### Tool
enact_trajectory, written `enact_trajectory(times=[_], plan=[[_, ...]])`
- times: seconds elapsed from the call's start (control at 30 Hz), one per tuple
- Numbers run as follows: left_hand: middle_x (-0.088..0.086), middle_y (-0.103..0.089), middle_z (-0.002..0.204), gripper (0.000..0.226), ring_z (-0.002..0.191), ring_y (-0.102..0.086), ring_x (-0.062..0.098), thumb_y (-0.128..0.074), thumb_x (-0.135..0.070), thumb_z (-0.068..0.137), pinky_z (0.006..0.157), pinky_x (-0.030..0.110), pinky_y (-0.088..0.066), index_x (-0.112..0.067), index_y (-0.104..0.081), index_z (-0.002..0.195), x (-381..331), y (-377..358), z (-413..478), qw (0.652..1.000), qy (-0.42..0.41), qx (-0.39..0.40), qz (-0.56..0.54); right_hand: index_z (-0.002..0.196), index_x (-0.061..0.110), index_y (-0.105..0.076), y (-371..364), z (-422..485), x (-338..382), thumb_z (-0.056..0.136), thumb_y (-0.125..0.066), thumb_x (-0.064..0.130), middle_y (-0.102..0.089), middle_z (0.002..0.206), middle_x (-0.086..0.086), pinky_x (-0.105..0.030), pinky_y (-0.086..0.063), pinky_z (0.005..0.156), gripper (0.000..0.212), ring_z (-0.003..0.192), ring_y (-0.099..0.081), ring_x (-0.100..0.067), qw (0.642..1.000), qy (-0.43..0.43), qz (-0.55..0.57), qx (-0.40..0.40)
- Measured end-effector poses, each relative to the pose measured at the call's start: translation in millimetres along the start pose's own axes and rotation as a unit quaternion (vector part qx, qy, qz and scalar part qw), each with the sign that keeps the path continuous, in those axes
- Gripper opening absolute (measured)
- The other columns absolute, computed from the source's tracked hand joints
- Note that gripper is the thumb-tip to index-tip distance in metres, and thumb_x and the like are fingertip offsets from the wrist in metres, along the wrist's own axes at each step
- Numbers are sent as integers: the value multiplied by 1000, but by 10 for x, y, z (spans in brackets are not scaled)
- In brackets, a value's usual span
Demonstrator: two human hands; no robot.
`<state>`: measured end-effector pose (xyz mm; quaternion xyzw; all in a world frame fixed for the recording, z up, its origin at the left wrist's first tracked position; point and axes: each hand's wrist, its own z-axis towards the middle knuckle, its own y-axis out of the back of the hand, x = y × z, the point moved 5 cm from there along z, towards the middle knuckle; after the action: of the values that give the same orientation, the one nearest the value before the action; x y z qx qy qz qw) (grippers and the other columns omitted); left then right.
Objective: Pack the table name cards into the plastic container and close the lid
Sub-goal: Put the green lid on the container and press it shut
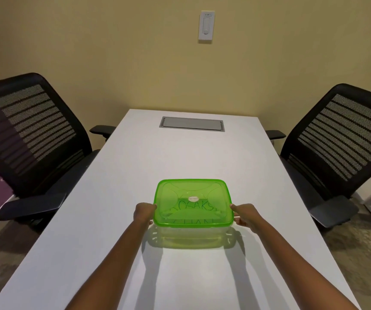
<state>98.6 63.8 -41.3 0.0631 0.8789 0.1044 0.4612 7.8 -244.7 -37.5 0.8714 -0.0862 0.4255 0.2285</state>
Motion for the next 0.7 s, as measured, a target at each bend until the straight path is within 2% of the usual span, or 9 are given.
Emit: enact_trajectory(times=[0.07, 0.13, 0.2, 0.33, 0.43, 0.53, 0.6, 0.63, 0.7], plan=[[18, -56, 94, 25, 86, -53, 30, -56, -3, 88, 57, 31, -43, 10, -59, 109, -78, -20, 84, 1000, -3, 5, 4, 79, -6, -60, -15, 48, 77, 91, -58, 18, -53, 87, -19, -26, -40, 52, 27, 56, -48, -20, 1000, 9, -7, 0], [19, -56, 94, 18, 87, -54, 28, -58, -3, 87, 66, 36, -46, 6, -61, 103, -147, -38, 156, 1000, -5, 4, 14, 105, -21, -56, -41, 132, 144, 92, -57, 18, -51, 88, -19, -32, -44, 60, 41, 70, -51, -26, 1000, 19, -17, 0], [20, -57, 93, 15, 86, -53, 28, -59, -4, 86, 74, 38, -46, 4, -62, 97, -212, -55, 240, 1000, -11, 0, 24, 111, -23, -53, -78, 203, 225, 92, -56, 19, -51, 87, -18, -36, -45, 72, 46, 79, -50, -28, 999, 29, -29, 3], [30, -64, 112, 28, 88, -56, 30, -60, -10, 88, 91, 43, -49, 9, -63, 108, -333, -105, 415, 999, -32, 4, 32, 103, -15, -61, -150, 343, 391, 94, -54, 21, -50, 86, -18, -35, -42, 75, 38, 81, -49, -26, 998, 46, -45, -3], [26, -64, 119, 30, 111, -60, 39, -60, -15, 89, 102, 45, -47, 7, -65, 110, -443, -159, 516, 999, -48, 3, 25, 92, -1, -63, -204, 445, 509, 95, -51, 25, -47, 83, -17, -32, -36, 72, 29, 77, -45, -23, 997, 62, -50, -10], [23, -67, 112, 34, 116, -58, 39, -60, -20, 90, 98, 42, -46, 6, -66, 110, -523, -228, 589, 998, -61, 10, 24, 83, -2, -61, -240, 568, 549, 95, -50, 28, -49, 80, -16, -30, -34, 68, 34, 73, -44, -22, 996, 71, -54, -24], [26, -65, 118, 33, 118, -57, 40, -61, -17, 89, 102, 46, -44, 8, -65, 110, -541, -262, 644, 998, -59, 13, 32, 73, -7, -61, -255, 620, 527, 95, -50, 30, -46, 72, -13, -30, -31, 70, 44, 76, -42, -22, 996, 72, -46, -32], [28, -64, 121, 33, 118, -56, 42, -61, -15, 89, 103, 48, -44, 9, -65, 111, -542, -269, 673, 998, -53, 11, 36, 67, -2, -57, -266, 638, 505, 94, -51, 31, -43, 67, -10, -30, -29, 71, 43, 76, -39, -22, 997, 68, -31, -30], [32, -61, 122, 36, 118, -56, 43, -62, -13, 88, 100, 46, -46, 14, -61, 111, -554, -272, 727, 998, -39, 2, 49, 73, -5, -60, -273, 665, 468, 93, -53, 32, -42, 70, -10, -30, -29, 72, 43, 77, -39, -22, 998, 61, -1, -30]])
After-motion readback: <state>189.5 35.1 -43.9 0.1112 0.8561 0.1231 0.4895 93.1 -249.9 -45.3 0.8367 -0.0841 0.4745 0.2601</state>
